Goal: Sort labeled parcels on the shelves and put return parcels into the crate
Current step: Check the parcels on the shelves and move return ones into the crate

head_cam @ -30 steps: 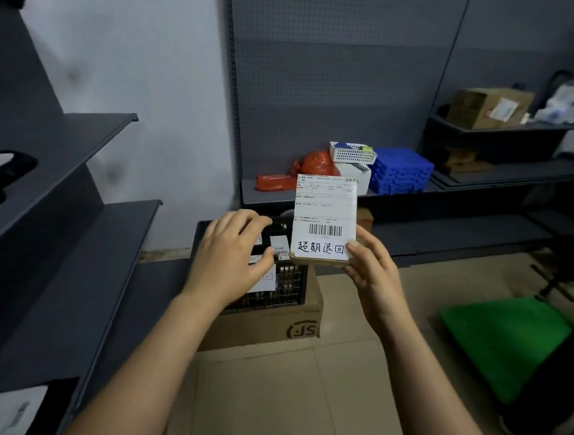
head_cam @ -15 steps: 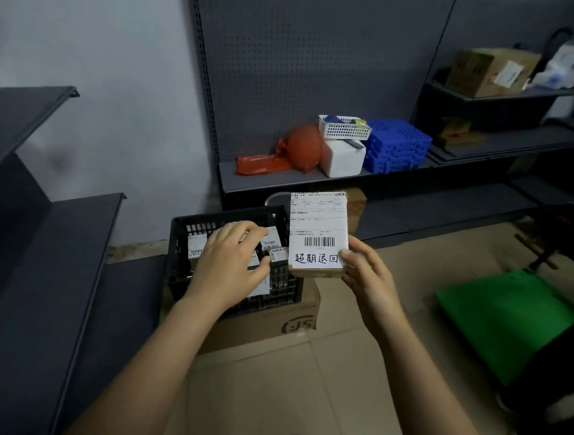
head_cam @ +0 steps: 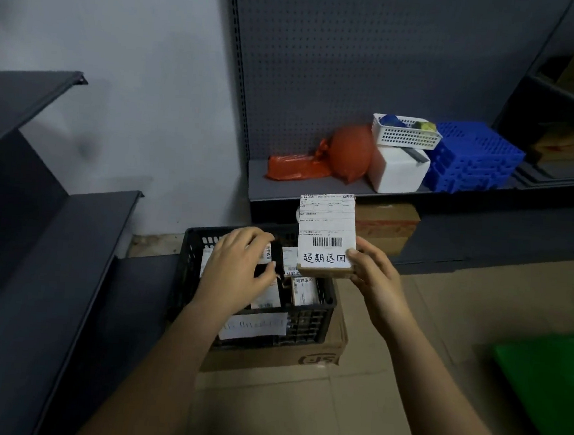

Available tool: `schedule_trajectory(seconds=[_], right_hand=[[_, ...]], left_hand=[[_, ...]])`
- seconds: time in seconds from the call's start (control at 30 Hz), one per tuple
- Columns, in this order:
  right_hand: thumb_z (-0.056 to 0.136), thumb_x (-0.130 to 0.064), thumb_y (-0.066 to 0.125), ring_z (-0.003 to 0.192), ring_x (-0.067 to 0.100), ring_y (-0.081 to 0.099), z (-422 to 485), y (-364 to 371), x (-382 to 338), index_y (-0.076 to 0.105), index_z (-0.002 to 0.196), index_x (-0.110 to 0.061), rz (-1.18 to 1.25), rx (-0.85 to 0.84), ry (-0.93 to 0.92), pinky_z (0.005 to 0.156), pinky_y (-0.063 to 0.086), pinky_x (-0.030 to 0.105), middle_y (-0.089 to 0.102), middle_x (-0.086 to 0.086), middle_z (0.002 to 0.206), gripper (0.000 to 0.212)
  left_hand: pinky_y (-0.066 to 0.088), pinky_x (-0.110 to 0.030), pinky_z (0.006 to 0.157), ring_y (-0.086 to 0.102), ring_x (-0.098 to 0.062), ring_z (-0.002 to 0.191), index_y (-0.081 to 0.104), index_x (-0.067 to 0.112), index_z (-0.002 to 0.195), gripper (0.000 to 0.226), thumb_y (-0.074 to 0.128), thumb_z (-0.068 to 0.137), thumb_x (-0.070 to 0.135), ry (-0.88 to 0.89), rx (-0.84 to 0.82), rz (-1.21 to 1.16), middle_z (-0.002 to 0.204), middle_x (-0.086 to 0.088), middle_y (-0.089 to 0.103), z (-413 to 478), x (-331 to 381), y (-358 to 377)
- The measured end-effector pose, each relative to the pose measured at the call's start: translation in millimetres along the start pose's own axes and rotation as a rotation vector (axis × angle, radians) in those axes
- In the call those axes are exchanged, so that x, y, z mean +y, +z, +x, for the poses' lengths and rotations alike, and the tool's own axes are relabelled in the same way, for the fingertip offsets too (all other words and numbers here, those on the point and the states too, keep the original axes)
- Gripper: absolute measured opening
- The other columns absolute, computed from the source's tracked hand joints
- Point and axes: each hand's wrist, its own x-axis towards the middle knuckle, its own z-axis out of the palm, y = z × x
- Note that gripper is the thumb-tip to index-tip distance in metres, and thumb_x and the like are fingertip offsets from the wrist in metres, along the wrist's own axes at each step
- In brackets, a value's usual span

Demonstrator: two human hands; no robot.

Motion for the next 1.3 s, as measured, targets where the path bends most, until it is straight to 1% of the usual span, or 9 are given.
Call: schedule_trajectory(seconds=[0.2,0.33,0.5,0.63,0.77,0.93,1.1,1.2,1.3], right_hand=[[0.089,-0.021,0.068,0.106,0.018,0.068,83.3,27.7,22.5,0.064,0.122,-0.020,-0.024,-0.011,0.059,0.091,0.051,0.036,0.072,0.003,0.113,0.033],[0.088,-0.020,0.068,0.108,0.021,0.067,138.4,51.3,46.2,0.064,0.122,-0.019,-0.032,0.020,0.096,0.093,0.051,0.039,0.071,0.004,0.116,0.034],[0.087,-0.020,0.068,0.107,0.022,0.068,194.4,76.1,77.6,0.065,0.120,-0.018,-0.035,0.066,0.157,0.095,0.051,0.043,0.071,0.005,0.114,0.033],[0.089,-0.017,0.066,0.107,0.026,0.068,225.7,83.3,110.3,0.064,0.121,-0.016,-0.031,0.083,0.231,0.094,0.051,0.044,0.071,0.009,0.114,0.032],[0.090,-0.018,0.064,0.105,0.023,0.069,246.0,78.0,148.1,0.062,0.123,-0.017,-0.051,0.097,0.322,0.091,0.052,0.039,0.071,0.007,0.114,0.033],[0.091,-0.017,0.064,0.106,0.021,0.068,267.1,59.8,200.3,0.062,0.124,-0.016,-0.081,0.125,0.410,0.087,0.051,0.035,0.071,0.007,0.114,0.033],[0.091,-0.015,0.062,0.107,0.023,0.068,287.9,40.4,242.8,0.063,0.123,-0.014,-0.069,0.169,0.475,0.090,0.052,0.036,0.071,0.007,0.114,0.032],[0.092,-0.016,0.062,0.108,0.020,0.067,301.0,32.2,261.5,0.063,0.123,-0.017,-0.080,0.167,0.481,0.094,0.050,0.037,0.071,0.004,0.115,0.031],[0.089,-0.026,0.065,0.112,0.017,0.065,312.7,25.8,281.4,0.061,0.127,-0.023,-0.111,0.147,0.486,0.102,0.047,0.041,0.070,0.000,0.118,0.038]], left_hand=[[0.039,-0.036,0.098,0.054,-0.020,0.111,0.061,0.016,0.120,0.037,0.066,0.085,0.026,-0.056,-0.057,-0.021,0.118,0.001,0.060,50.1,-61.6,39.4],[0.039,-0.036,0.097,0.054,-0.021,0.111,0.061,0.014,0.120,0.038,0.066,0.085,0.027,-0.056,-0.104,-0.021,0.117,0.000,0.059,88.3,-109.6,66.9],[0.046,-0.040,0.090,0.058,-0.023,0.103,0.063,0.012,0.117,0.037,0.069,0.082,0.022,-0.035,-0.165,-0.040,0.111,-0.002,0.060,125.9,-161.2,100.6],[0.044,-0.038,0.093,0.056,-0.024,0.106,0.062,0.012,0.119,0.038,0.068,0.083,0.024,-0.050,-0.246,-0.065,0.115,-0.002,0.059,137.6,-193.1,137.4],[0.043,-0.038,0.096,0.052,-0.021,0.111,0.059,0.015,0.122,0.039,0.065,0.086,0.027,-0.084,-0.331,-0.109,0.118,-0.001,0.057,134.6,-209.9,180.2],[0.044,-0.038,0.094,0.054,-0.020,0.108,0.061,0.018,0.117,0.035,0.064,0.084,0.028,-0.138,-0.411,-0.123,0.115,0.002,0.058,119.4,-221.4,245.1],[0.045,-0.038,0.093,0.056,-0.021,0.106,0.061,0.015,0.117,0.035,0.059,0.084,0.028,-0.140,-0.490,-0.152,0.112,0.000,0.059,106.5,-224.6,309.0],[0.042,-0.036,0.095,0.053,-0.021,0.111,0.057,0.016,0.125,0.041,0.059,0.087,0.029,-0.169,-0.488,-0.189,0.118,0.000,0.059,107.9,-221.6,342.3],[0.040,-0.031,0.095,0.050,-0.018,0.115,0.047,0.016,0.138,0.052,0.059,0.091,0.032,-0.188,-0.511,-0.267,0.125,0.001,0.057,112.4,-213.9,371.0]])
